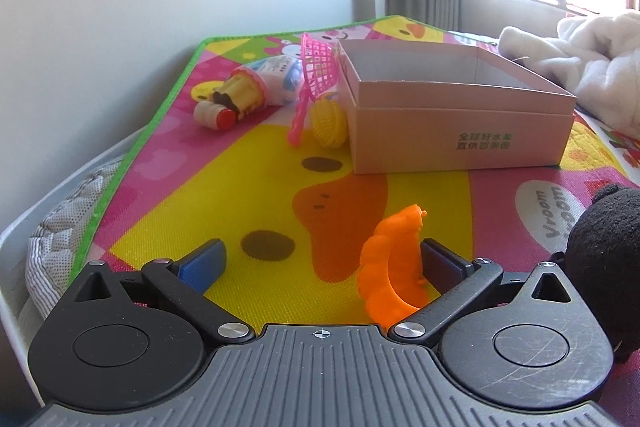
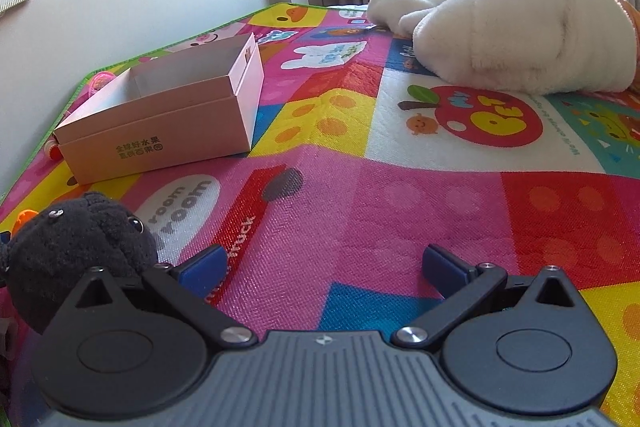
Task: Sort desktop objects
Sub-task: 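Release the plush onto the mat with the right tool while the left holds the orange toy, then reach the right tool to the black plush while the left holds the orange cup toy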
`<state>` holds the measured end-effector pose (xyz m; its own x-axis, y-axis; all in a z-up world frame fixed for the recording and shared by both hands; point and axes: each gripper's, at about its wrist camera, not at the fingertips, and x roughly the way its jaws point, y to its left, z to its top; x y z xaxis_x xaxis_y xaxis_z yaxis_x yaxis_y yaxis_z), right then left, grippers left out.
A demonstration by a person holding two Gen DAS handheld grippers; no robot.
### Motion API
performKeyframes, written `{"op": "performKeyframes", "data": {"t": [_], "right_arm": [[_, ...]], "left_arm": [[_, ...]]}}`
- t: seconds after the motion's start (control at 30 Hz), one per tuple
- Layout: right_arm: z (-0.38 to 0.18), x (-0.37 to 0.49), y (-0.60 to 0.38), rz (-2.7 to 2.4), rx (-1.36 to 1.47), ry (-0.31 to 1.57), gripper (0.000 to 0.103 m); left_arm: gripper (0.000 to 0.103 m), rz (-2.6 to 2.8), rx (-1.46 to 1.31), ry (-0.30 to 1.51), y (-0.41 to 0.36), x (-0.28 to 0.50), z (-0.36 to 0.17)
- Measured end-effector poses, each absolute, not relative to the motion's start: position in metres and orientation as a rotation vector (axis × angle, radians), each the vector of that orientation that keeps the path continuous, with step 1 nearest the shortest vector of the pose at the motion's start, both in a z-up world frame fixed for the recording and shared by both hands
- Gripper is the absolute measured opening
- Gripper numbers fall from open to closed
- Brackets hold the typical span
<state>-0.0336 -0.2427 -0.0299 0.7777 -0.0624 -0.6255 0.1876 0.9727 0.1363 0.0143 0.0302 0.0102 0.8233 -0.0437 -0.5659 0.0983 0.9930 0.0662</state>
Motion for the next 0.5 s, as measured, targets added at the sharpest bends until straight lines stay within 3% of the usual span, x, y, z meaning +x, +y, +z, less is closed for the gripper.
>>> {"op": "performKeyframes", "data": {"t": [0.5], "right_arm": [[-0.0247,-0.0256,-0.2428,-0.118,0.154,0.729,0.103]], "left_arm": [[0.103,-0.061,0.118,0.633,0.0289,0.0078,0.0149]]}}
